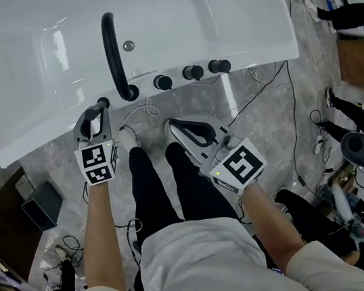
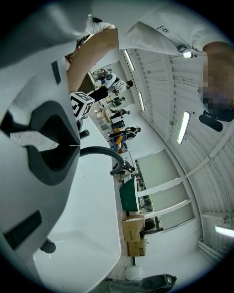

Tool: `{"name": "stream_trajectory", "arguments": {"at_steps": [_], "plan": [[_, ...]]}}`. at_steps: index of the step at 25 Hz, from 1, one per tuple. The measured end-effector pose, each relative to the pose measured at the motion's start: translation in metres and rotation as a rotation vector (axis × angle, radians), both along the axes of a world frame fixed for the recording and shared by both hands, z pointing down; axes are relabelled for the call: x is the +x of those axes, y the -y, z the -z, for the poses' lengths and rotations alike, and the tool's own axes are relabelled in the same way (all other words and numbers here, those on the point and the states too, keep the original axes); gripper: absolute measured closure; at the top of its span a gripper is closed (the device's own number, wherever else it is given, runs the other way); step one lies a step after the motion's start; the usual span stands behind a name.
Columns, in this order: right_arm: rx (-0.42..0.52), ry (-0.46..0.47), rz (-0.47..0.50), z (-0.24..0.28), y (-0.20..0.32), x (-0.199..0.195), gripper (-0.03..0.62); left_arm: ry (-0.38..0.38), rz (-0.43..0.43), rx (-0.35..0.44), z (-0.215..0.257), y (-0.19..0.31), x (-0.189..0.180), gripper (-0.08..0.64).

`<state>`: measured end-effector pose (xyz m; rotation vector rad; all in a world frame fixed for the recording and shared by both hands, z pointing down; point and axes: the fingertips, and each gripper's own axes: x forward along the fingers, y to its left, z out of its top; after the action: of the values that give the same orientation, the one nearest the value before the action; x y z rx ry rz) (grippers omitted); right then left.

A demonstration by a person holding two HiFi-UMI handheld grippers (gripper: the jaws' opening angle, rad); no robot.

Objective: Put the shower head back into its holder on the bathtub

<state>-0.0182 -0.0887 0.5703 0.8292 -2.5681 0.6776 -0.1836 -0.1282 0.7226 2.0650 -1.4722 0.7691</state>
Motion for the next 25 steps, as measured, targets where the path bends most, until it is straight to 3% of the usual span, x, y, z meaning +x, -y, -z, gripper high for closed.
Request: {"name": "stream_trajectory", "arguments": {"at_steps": [7, 16, 25], "plan": [[0.026, 0.016, 0.016, 0.017, 0.001, -0.014, 0.575, 0.010, -0.007, -0.003, 0.010, 0.002, 0.000, 0.348], [0.065, 0.021, 0.057, 0.043, -0.002, -0.035, 0.575, 0.007, 0.013, 0.024, 0.046, -0.007, -0.005, 0.342], [0.075, 0.063, 0.011, 0.078, -0.001, -0.035, 0.575, -0.013, 0.033, 0.053, 0.098, -0.032, -0.008, 0.344]]}}
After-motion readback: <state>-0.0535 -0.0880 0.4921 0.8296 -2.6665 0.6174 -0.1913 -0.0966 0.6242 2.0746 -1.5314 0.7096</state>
